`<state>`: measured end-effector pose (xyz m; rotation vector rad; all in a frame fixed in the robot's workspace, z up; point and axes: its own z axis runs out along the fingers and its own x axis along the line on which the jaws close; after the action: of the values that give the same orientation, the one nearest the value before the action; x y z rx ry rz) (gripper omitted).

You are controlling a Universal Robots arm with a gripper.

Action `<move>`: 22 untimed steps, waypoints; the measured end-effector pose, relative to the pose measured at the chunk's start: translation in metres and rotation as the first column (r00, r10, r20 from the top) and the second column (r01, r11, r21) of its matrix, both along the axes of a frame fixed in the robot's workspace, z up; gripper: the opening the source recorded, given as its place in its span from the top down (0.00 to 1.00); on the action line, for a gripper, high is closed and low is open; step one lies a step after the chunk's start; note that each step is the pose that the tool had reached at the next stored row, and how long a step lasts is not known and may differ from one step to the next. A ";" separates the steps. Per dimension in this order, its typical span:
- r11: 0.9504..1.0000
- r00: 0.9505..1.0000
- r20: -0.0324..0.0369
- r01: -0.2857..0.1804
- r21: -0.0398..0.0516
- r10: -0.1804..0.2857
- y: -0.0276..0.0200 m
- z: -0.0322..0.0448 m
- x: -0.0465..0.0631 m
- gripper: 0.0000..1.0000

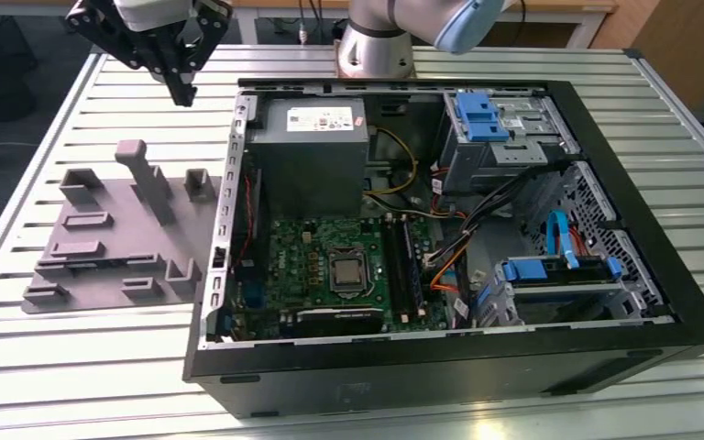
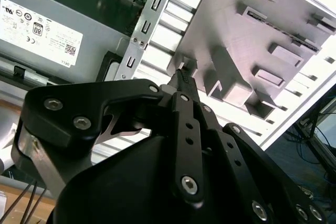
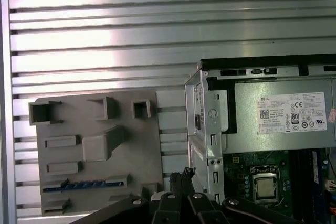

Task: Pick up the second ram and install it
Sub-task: 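Reach for the second ram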

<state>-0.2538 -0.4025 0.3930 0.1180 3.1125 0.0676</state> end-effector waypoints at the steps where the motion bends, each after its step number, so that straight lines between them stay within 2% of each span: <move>1: 1.000 1.000 0.000 0.000 0.000 0.000 0.0000 0.0000 0.000 0.89; 4: 1.000 1.000 0.000 0.000 0.000 0.000 0.0000 0.0000 -0.003 0.89; 22: 1.000 1.000 0.000 0.000 0.000 0.000 0.0000 -0.0004 -0.039 0.89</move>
<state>-0.2927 -0.4025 0.3926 0.1181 3.1124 0.0678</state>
